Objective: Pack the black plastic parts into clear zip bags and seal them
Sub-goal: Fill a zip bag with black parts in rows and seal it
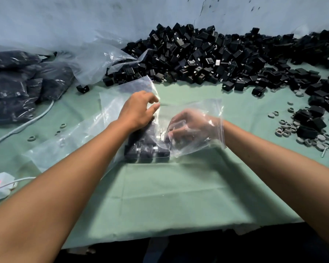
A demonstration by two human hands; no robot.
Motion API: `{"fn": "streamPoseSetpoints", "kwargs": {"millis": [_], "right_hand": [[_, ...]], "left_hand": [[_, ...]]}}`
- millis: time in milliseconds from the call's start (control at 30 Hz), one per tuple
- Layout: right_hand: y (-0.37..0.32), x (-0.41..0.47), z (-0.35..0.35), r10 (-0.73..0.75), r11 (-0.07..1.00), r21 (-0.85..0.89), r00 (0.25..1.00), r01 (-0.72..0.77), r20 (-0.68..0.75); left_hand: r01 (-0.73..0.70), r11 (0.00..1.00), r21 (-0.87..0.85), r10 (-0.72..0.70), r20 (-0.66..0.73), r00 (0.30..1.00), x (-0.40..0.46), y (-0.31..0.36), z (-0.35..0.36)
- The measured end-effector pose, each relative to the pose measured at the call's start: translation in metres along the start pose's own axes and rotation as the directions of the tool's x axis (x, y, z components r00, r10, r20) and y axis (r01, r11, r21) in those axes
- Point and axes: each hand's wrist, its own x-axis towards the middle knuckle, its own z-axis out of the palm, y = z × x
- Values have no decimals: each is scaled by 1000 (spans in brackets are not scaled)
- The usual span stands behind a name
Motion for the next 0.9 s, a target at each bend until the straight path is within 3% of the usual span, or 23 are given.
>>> {"fn": "streamPoseSetpoints", "kwargs": {"millis": [133, 467, 600, 667, 900], "right_hand": [[1, -4, -3, 27, 999, 25, 999, -27, 19], [9, 5, 2, -166, 980, -108, 986, 168, 28], [10, 12, -3, -90, 994, -59, 994, 93, 55], [7, 16, -5, -61, 991, -114, 994, 72, 96], [4, 27, 5, -144, 978, -136, 984, 158, 108]], "left_hand": [[58, 998, 6, -58, 28, 998, -7, -4, 10], [44, 997, 68, -46, 26, 999, -12, 2, 12], [54, 995, 81, -57, 39, 998, -11, 1, 10], [59, 995, 79, -63, 46, 997, -11, 2, 10], [84, 996, 9, -85, 51, 995, -10, -1, 6]]}}
